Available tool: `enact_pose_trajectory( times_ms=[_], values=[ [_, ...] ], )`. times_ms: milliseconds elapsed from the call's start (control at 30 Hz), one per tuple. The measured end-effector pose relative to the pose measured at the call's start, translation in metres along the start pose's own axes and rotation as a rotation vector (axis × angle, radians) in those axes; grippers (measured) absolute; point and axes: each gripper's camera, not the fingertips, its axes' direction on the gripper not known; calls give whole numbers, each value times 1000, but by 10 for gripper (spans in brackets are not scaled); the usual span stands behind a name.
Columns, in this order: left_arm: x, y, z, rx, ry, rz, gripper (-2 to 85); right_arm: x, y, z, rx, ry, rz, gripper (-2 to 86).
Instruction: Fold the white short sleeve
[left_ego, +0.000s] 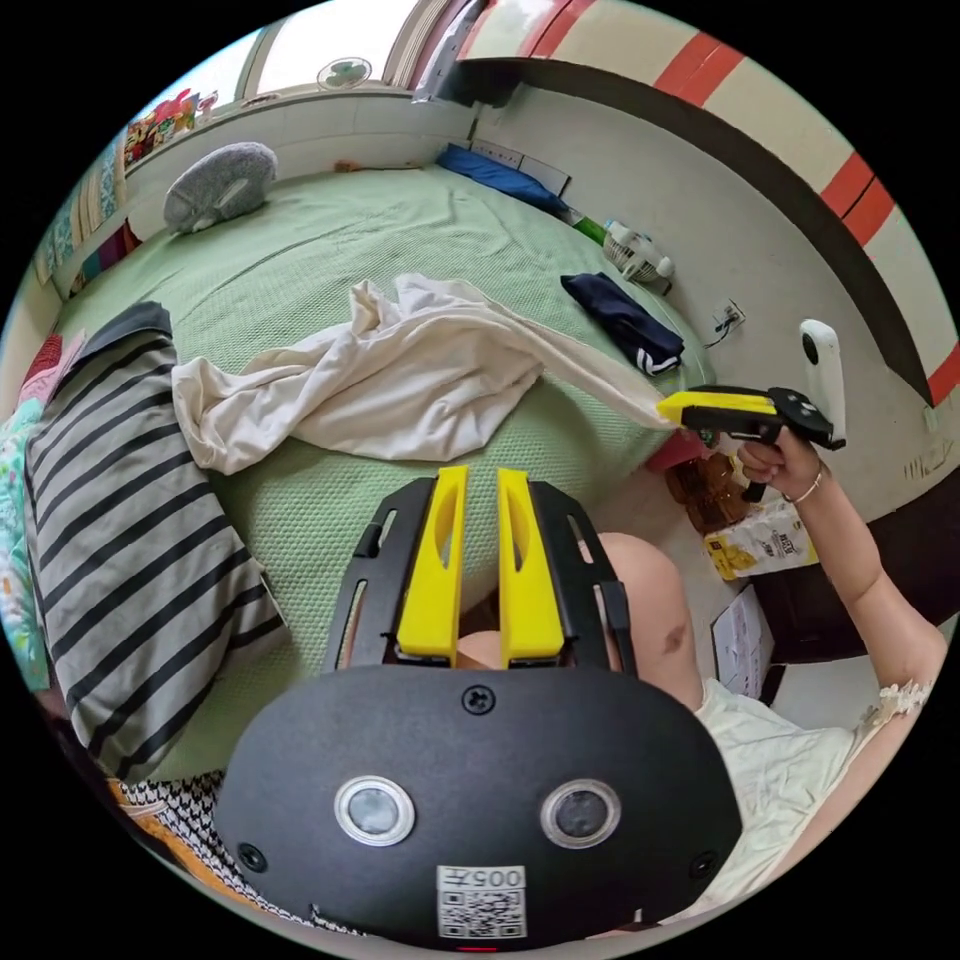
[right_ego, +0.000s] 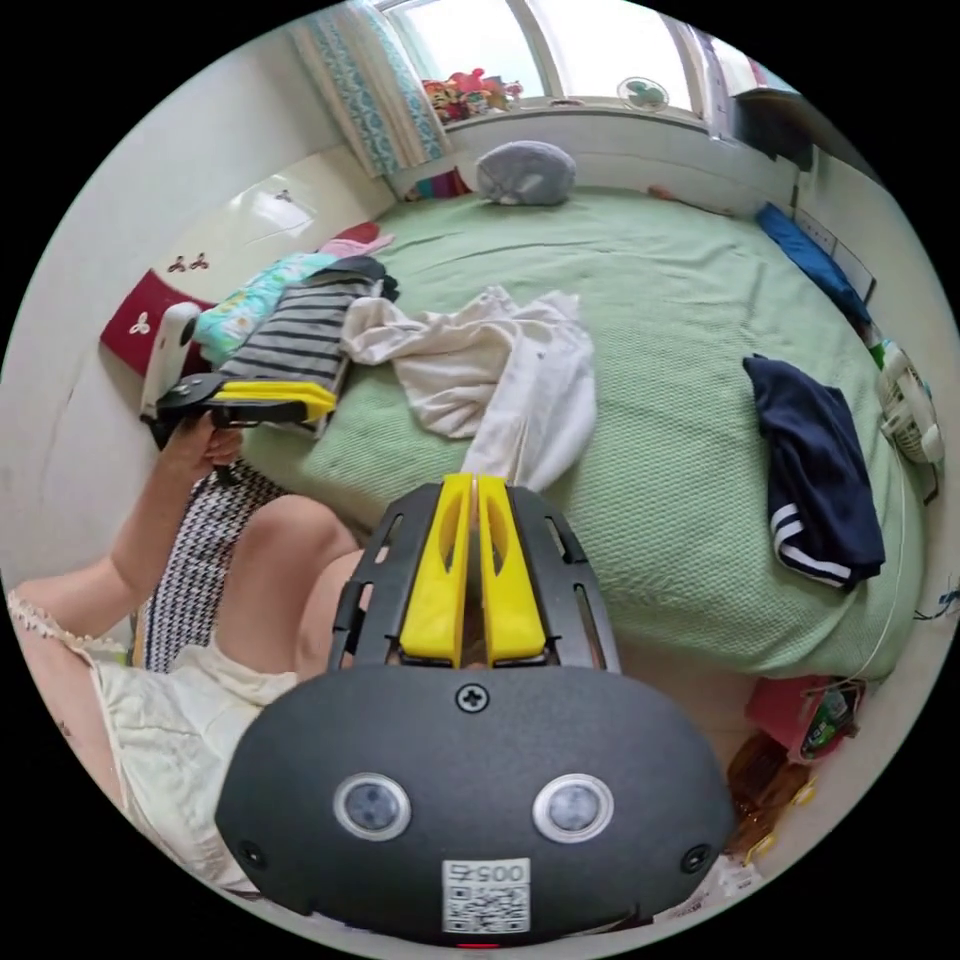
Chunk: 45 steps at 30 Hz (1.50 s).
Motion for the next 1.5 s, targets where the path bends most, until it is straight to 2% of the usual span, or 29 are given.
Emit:
enact_pose_trajectory(
  times_ms=[367, 533, 633, 700, 800, 933, 967, 1067, 1267, 1333, 1400, 1500],
  values=[
    [20, 74, -89, 46, -105, -25, 65, -185, 69, 6, -30, -393, -341, -16],
    [13, 106, -88, 14, -107, -60, 65, -254, 105, 54, -121, -589, -324, -7],
    [8, 127, -75, -31, -75, -87, 66, -276, 118, 81, -167, -593, -287, 14],
    [8, 140, -68, -53, -66, -98, 67, -270, 121, 79, -117, -609, -261, 33],
    [12, 161, -59, -81, -90, -105, 70, -228, 119, 62, 16, -458, -170, 68],
    [15, 186, -48, -114, -115, -133, 74, -152, 104, 51, 136, 7, 1, 88],
    [15, 192, -46, -120, -112, -149, 75, -135, 97, 56, 132, 122, 32, 90],
    [14, 208, -43, -119, -91, -199, 77, -106, 78, 85, 58, 298, 41, 101],
    [23, 226, -37, -130, -72, -204, 85, -100, 61, 149, -105, 412, 26, 91],
    [29, 227, -33, -120, -96, -180, 83, -110, 62, 155, -86, 441, 23, 70],
    [30, 226, -31, -123, -113, -173, 81, -121, 64, 155, -68, 438, 31, 9],
    [29, 223, -29, -146, -117, -140, 76, -138, 69, 149, -62, 416, 47, -9]
  ],
)
